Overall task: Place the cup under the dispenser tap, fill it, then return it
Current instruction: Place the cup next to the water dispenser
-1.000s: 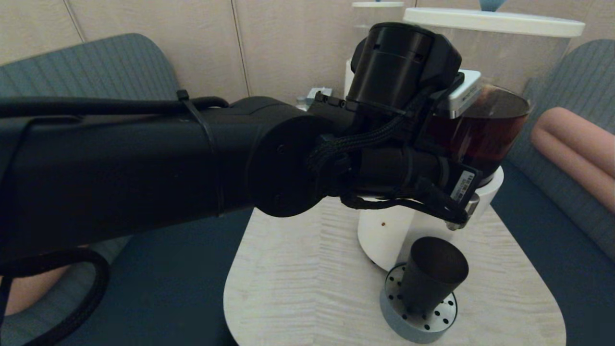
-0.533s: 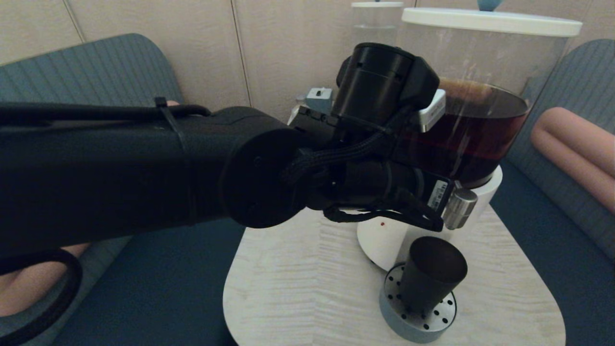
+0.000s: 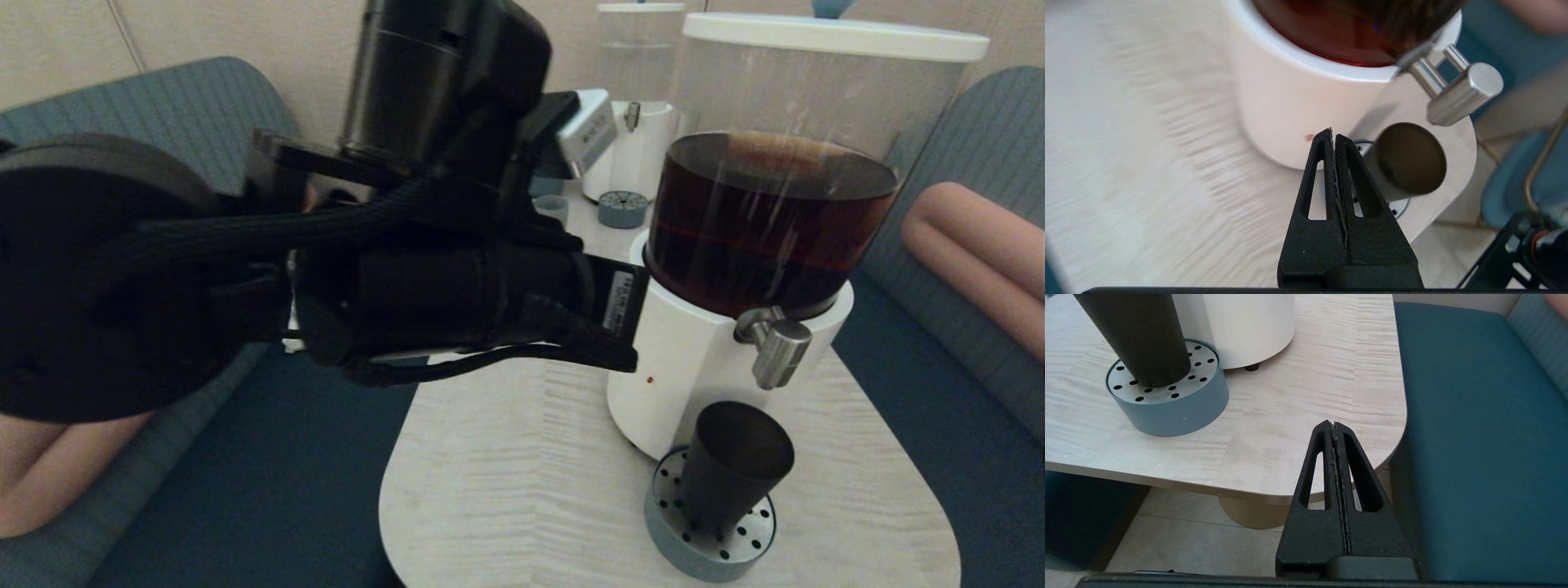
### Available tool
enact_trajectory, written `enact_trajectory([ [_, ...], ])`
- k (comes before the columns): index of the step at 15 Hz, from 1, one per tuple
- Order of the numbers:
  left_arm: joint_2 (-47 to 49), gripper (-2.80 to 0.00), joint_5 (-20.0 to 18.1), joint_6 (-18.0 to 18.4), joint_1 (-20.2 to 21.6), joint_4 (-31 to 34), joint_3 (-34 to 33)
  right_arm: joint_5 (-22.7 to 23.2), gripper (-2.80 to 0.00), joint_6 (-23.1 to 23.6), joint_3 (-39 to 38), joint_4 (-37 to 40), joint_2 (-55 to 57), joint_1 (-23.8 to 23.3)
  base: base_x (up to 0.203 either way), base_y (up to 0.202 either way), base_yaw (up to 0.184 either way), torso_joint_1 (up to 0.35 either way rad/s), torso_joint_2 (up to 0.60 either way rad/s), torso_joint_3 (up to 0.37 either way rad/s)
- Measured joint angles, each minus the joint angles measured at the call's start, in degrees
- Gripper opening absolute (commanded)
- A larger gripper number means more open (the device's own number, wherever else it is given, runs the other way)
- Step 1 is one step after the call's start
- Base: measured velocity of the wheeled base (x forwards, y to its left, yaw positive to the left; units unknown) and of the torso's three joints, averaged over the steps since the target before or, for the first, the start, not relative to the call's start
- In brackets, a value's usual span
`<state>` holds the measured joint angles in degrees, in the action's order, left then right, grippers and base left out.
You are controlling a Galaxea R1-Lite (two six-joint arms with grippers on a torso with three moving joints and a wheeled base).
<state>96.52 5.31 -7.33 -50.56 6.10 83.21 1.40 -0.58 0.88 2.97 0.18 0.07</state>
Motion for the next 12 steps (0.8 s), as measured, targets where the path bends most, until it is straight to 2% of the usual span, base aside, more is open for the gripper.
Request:
enact_trajectory([
  [3,-9.7,-2.8,1.2,-0.4,3.1,-7.8,-11.8,0.0,-2.8,0.0,0.0,0.0,0.0,0.0,0.0,0.0,0.0,0.0,0.0,0.0],
  [5,-16.4,-2.8,-0.2,-0.3,5.9,-14.6,-21.7,0.0,-2.8,0.0,0.0,0.0,0.0,0.0,0.0,0.0,0.0,0.0,0.0,0.0],
  [9,-27.2,-2.8,-8.9,0.3,9.3,-35.3,-42.3,0.0,-2.8,0.0,0.0,0.0,0.0,0.0,0.0,0.0,0.0,0.0,0.0,0.0],
  [12,-28.9,-2.8,-14.7,1.9,10.0,-45.7,-53.5,0.0,-2.8,0.0,0.0,0.0,0.0,0.0,0.0,0.0,0.0,0.0,0.0,0.0],
])
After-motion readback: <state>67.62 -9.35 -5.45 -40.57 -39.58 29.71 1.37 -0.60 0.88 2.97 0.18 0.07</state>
